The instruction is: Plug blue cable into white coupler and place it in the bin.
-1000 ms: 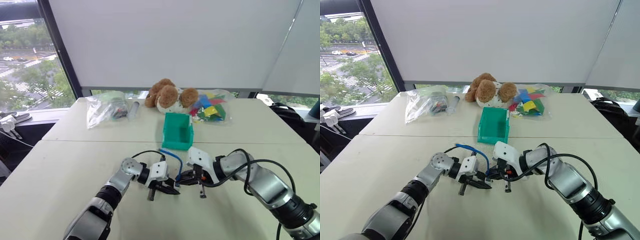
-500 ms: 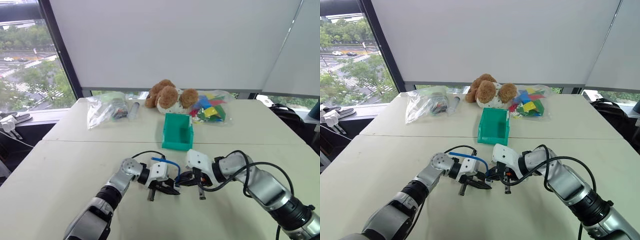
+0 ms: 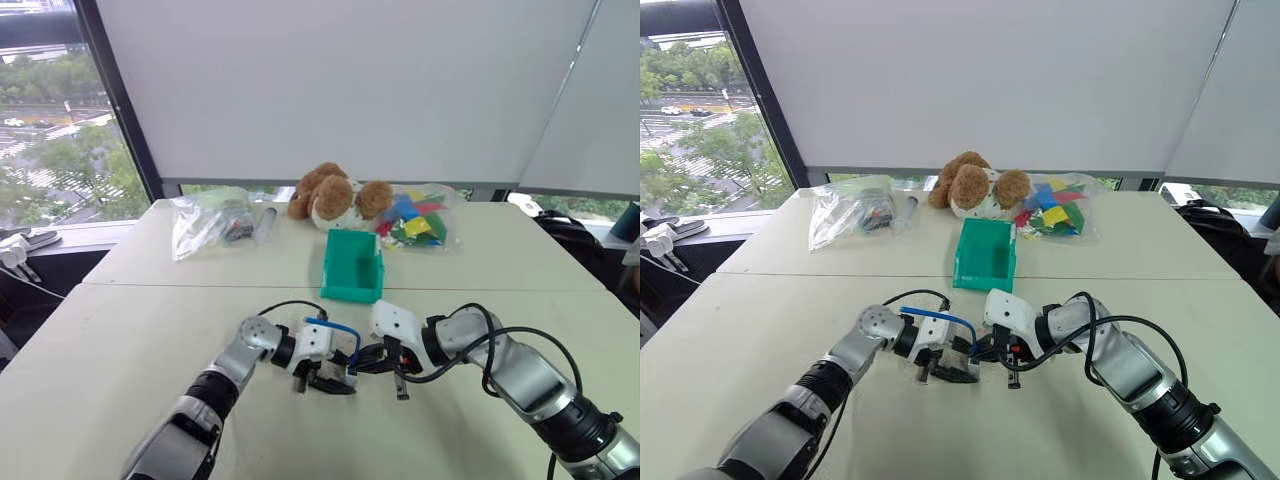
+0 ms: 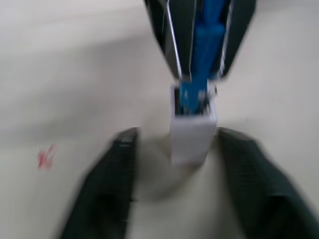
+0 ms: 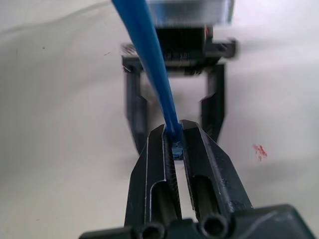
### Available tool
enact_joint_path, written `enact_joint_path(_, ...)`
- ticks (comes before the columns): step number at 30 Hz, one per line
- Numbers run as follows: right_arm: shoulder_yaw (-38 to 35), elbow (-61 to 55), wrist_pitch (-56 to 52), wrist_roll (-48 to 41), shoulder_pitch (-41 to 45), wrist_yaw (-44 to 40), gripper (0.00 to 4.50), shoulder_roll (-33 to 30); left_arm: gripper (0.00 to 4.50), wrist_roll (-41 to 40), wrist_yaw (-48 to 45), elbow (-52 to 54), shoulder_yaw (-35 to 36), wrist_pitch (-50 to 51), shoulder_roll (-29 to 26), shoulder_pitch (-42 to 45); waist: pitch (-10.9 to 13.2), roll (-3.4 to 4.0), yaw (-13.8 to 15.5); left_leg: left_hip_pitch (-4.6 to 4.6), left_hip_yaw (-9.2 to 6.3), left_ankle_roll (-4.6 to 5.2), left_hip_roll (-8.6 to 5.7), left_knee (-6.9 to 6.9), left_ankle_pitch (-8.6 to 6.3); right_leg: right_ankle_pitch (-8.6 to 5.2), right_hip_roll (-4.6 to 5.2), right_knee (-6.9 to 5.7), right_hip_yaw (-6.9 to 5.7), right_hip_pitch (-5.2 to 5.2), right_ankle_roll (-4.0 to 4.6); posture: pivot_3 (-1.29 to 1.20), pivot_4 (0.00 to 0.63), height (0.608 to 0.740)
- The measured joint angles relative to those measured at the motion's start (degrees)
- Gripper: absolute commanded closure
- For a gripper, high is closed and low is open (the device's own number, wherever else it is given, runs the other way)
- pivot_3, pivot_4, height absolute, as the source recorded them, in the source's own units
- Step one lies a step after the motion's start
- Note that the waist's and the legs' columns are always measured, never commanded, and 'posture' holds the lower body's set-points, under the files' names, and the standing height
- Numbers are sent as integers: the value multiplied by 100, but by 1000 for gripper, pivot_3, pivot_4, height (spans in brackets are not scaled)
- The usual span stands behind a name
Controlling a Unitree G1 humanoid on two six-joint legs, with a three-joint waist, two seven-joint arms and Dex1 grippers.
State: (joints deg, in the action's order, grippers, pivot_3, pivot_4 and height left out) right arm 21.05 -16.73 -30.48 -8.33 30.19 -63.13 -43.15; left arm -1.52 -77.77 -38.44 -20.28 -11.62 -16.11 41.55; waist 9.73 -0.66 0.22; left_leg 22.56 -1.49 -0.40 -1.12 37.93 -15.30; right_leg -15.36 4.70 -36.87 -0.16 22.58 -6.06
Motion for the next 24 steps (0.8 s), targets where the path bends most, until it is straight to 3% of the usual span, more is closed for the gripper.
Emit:
enact_joint_path(8,-319,-81,-473,-288,138,-10,4500,-47,120,-693,208,1332,857,1214,-786,-319,8,5,39,87,-2,-2,-5,22,1,3,11,-13,0,83,0,0,150,740)
enact_joint_path(11,-812,239,-582,-563,724,122,4500,130,120,-897,574,1586,1301,1545,-1035,-327,16,7,20,87,-1,-2,-5,21,1,3,10,-11,0,84,-1,0,150,740)
enact_joint_path(18,-1116,3128,328,-164,2575,635,4500,785,120,-1393,1260,2423,2054,2475,-1393,-790,19,11,-92,84,3,-3,-6,5,2,3,8,-14,0,88,-1,0,150,740)
enact_joint_path(24,-1047,6807,1480,380,3943,975,4500,1710,120,-1663,1464,3124,2082,3115,-1420,-1195,30,22,-129,85,13,-7,-6,-1,5,3,8,-19,2,98,-1,0,150,740)
